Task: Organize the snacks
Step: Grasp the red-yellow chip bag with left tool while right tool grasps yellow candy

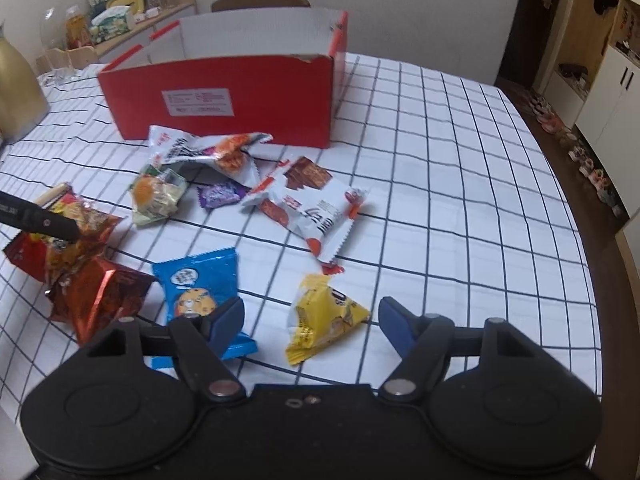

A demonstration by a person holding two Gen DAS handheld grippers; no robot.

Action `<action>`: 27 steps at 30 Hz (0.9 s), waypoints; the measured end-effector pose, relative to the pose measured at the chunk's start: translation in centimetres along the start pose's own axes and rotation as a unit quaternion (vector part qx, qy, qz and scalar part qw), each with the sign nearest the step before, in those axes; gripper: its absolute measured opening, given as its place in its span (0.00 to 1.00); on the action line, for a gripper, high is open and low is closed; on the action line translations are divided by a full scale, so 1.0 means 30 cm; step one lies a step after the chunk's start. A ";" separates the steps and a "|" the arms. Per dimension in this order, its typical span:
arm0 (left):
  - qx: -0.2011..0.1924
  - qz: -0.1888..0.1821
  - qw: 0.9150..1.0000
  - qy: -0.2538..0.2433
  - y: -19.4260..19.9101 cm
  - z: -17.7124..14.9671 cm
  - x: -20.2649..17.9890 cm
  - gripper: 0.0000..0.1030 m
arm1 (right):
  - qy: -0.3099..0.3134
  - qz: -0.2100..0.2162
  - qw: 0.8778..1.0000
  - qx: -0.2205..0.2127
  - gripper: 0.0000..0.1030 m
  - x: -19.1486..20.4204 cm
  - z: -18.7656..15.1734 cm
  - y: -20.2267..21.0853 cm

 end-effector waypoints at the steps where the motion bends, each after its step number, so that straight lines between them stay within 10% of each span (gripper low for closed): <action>1: 0.004 -0.010 1.000 0.005 -0.006 -0.003 -0.003 0.97 | -0.002 -0.001 1.000 0.004 0.66 -0.005 -0.001 -0.009; 17: 0.010 -0.020 0.999 0.030 -0.025 -0.020 -0.008 0.96 | 0.000 -0.012 0.999 0.036 0.52 -0.017 -0.031 -0.089; 27: 0.006 -0.032 0.997 0.065 0.001 -0.027 -0.011 0.66 | 0.002 -0.010 0.999 0.042 0.34 -0.014 -0.039 -0.094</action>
Point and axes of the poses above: each gripper's, at about its wrist camera, not at the fingertips, and y roughly against the way its jaws point, x to its left, z to its top, the point moved 9 cm from there along -y, roughly the way its jaws point, and after that the axes turned 14 degrees about -y, right-handed, at the moved point
